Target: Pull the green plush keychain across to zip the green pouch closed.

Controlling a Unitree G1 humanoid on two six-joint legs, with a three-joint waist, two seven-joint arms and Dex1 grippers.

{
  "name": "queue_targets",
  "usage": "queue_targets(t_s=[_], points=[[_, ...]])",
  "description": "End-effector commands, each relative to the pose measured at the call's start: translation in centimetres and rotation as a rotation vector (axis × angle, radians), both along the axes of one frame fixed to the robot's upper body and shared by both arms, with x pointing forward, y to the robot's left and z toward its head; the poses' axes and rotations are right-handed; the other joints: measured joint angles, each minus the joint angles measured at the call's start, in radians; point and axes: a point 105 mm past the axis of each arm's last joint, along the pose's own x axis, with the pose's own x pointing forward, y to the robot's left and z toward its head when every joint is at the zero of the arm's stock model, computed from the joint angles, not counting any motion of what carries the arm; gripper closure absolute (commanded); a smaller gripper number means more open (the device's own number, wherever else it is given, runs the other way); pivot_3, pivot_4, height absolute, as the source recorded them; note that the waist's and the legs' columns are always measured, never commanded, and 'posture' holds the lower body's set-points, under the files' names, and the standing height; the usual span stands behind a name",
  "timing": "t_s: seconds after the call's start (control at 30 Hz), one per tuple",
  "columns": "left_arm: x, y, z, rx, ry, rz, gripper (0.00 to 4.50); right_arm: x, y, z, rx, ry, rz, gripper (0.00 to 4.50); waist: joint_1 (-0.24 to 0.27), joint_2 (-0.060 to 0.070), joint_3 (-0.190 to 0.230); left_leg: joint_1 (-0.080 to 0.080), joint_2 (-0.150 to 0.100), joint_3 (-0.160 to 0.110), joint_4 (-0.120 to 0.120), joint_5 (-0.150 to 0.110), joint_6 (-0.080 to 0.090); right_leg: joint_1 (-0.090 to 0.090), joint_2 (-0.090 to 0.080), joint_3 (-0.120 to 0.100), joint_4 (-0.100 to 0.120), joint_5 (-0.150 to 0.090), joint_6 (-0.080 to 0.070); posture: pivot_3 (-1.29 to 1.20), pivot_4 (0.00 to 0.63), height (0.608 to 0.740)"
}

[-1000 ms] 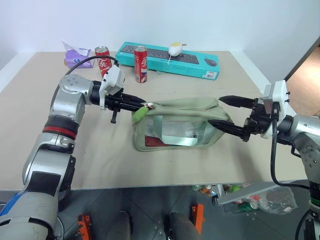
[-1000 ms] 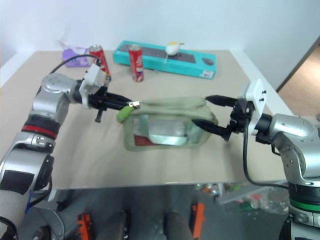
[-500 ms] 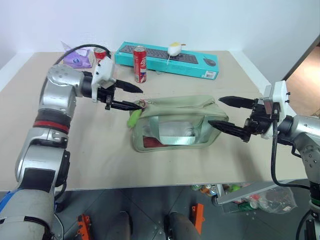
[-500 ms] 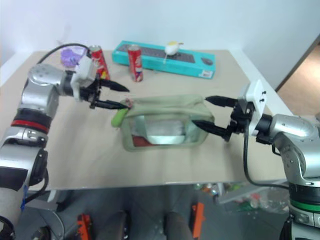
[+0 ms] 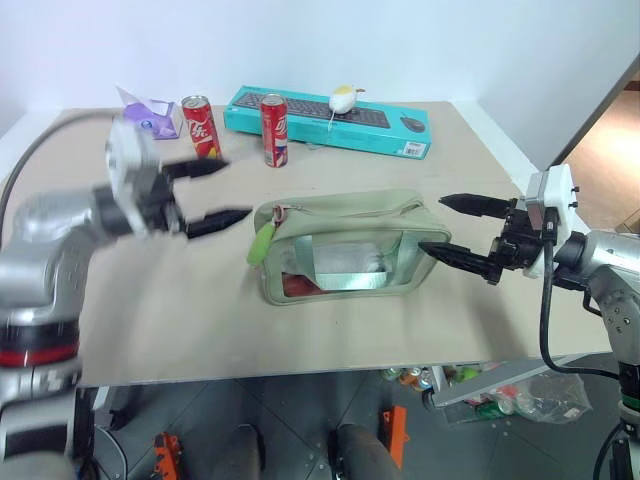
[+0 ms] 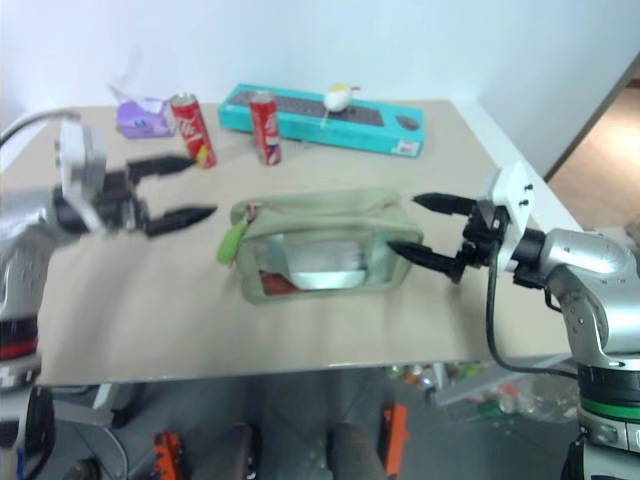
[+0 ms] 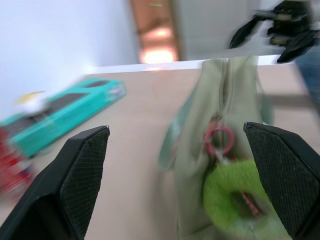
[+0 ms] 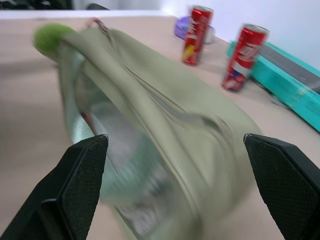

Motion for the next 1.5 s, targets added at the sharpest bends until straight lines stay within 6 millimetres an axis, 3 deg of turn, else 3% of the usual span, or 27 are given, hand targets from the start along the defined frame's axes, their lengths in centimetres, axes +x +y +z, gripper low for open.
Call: queue_targets(t_s=[0.03, 0.23, 0.33, 0.63, 0.67, 0.97, 1.1, 1.3, 1.5], points=[[-2.2, 0.3, 2.0, -0.047, -0.083, 0.063, 0.04, 0.3, -0.5, 0.7, -0.028, -0.052, 0.001, 0.0, 0.003, -0.001, 0.0, 0.0, 0.0, 0.0, 0.0, 0.0, 0.0, 0.0, 0.001, 0.0, 0.0, 0.001, 0.0, 0.0, 0.15, 0.74], [-4.0, 0.5, -0.2, -0.056, -0.03, 0.143, 0.04, 0.7, 0.1, 0.3, -0.022, -0.04, 0.036, 0.0, 0.008, 0.0, 0.0, 0.002, 0.0, 0.005, 0.001, 0.0, -0.001, 0.0, 0.0, 0.006, -0.001, 0.001, -0.001, 0.0, 0.15, 0.74], [-4.2, 0.1, -0.7, -0.061, -0.024, 0.158, 0.0, 0.6, 0.5, 0.1, -0.016, -0.03, 0.053, 0.82, 0.009, -0.001, 0.0, 0.003, 0.0, 0.007, 0.001, 0.0, -0.001, 0.0, 0.0, 0.008, -0.001, 0.001, -0.001, 0.0, 0.15, 0.74], [-4.2, -1.2, -1.4, -0.096, -0.004, 0.164, 0.0, 0.1, 0.2, -0.5, -0.013, -0.01, 0.047, 3.87, 0.011, -0.001, 0.0, 0.003, 0.0, 0.009, 0.001, 0.0, -0.001, -0.001, 0.0, 0.01, -0.001, 0.002, -0.001, 0.0, 0.15, 0.74], [-4.0, -1.3, -1.3, -0.1, -0.005, 0.165, 0.0, 0.1, 0.1, -0.6, -0.014, -0.01, 0.045, 4.36, 0.011, -0.001, 0.0, 0.003, 0.0, 0.009, 0.001, 0.0, -0.001, -0.001, 0.0, 0.01, -0.001, 0.002, -0.001, 0.0, 0.15, 0.74], [-2.2, -0.5, -1.3, -0.147, 0.027, 0.204, 0.0, 0.2, 0.5, -0.3, -0.022, -0.047, 0.048, 4.44, 0.012, -0.001, 0.0, 0.003, 0.0, 0.009, 0.001, 0.0, -0.001, -0.001, 0.0, 0.011, -0.001, 0.002, -0.001, 0.0, 0.15, 0.74], [-1.4, -1.7, -2.0, -0.164, 0.101, 0.101, 0.0, 0.2, 1.1, -0.2, -0.032, -0.067, 0.069, 4.44, 0.012, -0.001, 0.0, 0.003, 0.0, 0.009, 0.001, 0.0, -0.001, -0.001, 0.001, 0.011, -0.001, 0.002, -0.001, 0.0, 0.15, 0.74], [-2.7, -4.7, -2.7, -0.139, 0.184, -0.069, 0.0, 0.0, 1.4, -0.1, -0.039, -0.078, 0.08, 4.44, 0.009, -0.001, 0.0, 0.002, 0.0, 0.01, 0.001, 0.0, 0.0, -0.002, 0.001, 0.012, -0.002, 0.004, 0.003, 0.0, 0.15, 0.74], [-2.2, -4.4, -2.3, -0.13, 0.161, -0.047, 0.0, -0.2, 1.2, -0.2, -0.042, -0.078, 0.073, 4.44, 0.009, -0.001, 0.0, 0.002, 0.0, 0.01, 0.0, 0.0, 0.0, -0.002, 0.002, 0.012, -0.002, 0.004, 0.003, 0.0, 0.15, 0.74]])
